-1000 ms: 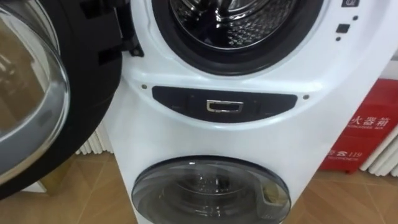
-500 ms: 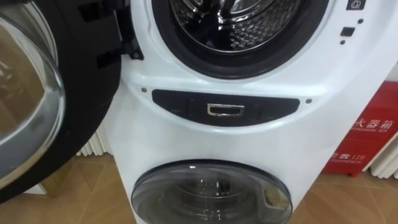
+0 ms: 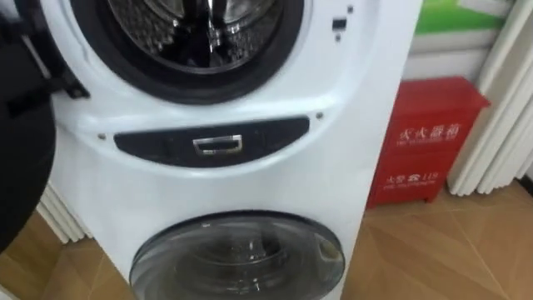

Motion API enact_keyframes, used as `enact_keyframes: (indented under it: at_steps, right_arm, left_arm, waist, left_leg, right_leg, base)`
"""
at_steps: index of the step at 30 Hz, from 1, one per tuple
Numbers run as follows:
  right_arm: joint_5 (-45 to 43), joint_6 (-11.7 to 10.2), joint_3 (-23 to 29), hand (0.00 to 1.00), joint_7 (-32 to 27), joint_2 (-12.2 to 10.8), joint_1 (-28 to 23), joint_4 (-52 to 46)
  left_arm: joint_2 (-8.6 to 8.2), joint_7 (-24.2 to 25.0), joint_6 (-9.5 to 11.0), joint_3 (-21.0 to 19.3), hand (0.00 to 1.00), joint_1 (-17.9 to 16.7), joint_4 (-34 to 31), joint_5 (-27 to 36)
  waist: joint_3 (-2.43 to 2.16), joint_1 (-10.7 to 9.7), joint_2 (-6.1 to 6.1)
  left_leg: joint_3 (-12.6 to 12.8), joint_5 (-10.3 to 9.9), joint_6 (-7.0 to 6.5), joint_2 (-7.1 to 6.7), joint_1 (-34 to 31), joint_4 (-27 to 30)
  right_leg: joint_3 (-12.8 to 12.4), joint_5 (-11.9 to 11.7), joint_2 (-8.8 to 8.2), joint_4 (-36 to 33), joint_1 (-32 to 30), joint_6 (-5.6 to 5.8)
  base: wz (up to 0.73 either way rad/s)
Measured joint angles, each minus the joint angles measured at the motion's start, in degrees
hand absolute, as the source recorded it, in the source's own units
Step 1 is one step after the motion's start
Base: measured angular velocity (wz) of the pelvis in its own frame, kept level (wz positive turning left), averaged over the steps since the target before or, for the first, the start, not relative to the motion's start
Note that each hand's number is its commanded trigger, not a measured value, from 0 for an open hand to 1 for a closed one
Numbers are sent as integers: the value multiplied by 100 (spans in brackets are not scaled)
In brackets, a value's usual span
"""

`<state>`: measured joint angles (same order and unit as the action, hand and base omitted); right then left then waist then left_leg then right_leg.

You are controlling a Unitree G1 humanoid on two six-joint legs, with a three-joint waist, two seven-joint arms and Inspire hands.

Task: Pick clothes from washing machine

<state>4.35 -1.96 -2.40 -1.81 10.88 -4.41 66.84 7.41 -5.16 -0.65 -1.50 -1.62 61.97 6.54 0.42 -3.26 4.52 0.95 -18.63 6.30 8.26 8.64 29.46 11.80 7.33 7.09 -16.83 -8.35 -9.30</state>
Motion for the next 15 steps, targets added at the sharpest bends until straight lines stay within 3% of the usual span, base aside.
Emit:
enact_keyframes:
  at_steps: [3,5,7,9,10,11,12,13,14,15]
  right_arm:
    - [-16,-9,157,0,-15,-77,82,36]
    - [-18,-49,150,0,-73,-117,79,30]
    - [-9,-46,150,0,-138,-151,46,32]
    - [-2,-40,160,0,-138,-167,-31,32]
    - [6,-37,160,0,-139,-162,-44,30]
    - [78,-34,155,0,-146,-153,-53,27]
    - [222,11,154,0,-145,-153,-85,28]
    - [263,25,174,0,-145,-153,-132,31]
    - [263,41,211,0,-138,-131,-217,37]
    - [255,38,209,0,-135,-97,-271,47]
  left_arm:
    - [3,64,92,63,0,164,1,-122]
    - [2,68,83,116,0,82,57,-104]
    - [4,67,75,191,0,-40,150,-103]
    - [2,62,54,221,0,-289,308,-89]
    - [9,54,52,222,0,-357,337,-83]
    - [28,6,45,255,0,-406,419,-30]
    - [35,-98,41,323,0,-455,469,-31]
    - [39,-142,44,360,0,-458,467,-42]
    - [41,-197,97,405,0,-445,441,-38]
    - [37,-198,149,405,0,-451,417,-49]
  waist:
    - [61,62,-80]
    - [56,122,-115]
    - [27,116,-188]
    - [-31,86,-384]
    - [-27,79,-401]
    - [-5,58,-396]
    - [15,26,-392]
    - [-7,-2,-355]
    - [-34,-28,-298]
    - [-12,10,-371]
  left_leg:
    - [-20,-114,-96,-99,418,-1108]
    - [26,-208,-189,-110,532,-1690]
    - [36,-252,-240,-267,527,-1971]
    - [28,-161,-384,-585,270,-1839]
    - [58,-128,-436,-661,210,-1780]
    - [130,-102,-547,-745,90,-1708]
    - [291,-101,-625,-656,-24,-1567]
    - [431,-62,-691,-586,-49,-1558]
    - [785,16,-821,-459,-48,-1601]
    - [1009,47,-815,-458,10,-1714]
  right_leg:
    - [70,-181,-51,-195,-496,13]
    - [69,-415,-56,-154,-673,40]
    - [56,-717,-136,-52,-757,104]
    - [-78,-1256,-400,433,-666,272]
    - [-118,-1403,-456,600,-611,393]
    - [-212,-1555,-540,734,-574,755]
    - [-226,-1194,-672,169,-561,850]
    - [-243,-886,-743,-164,-498,814]
    - [-335,-248,-924,-833,-260,869]
    - [-439,265,-1119,-1254,52,1043]
  base:
    - [15]
    - [-9]
    - [-3]
    - [4]
    - [0]
    - [17]
    - [35]
    - [73]
    - [90]
    - [81]
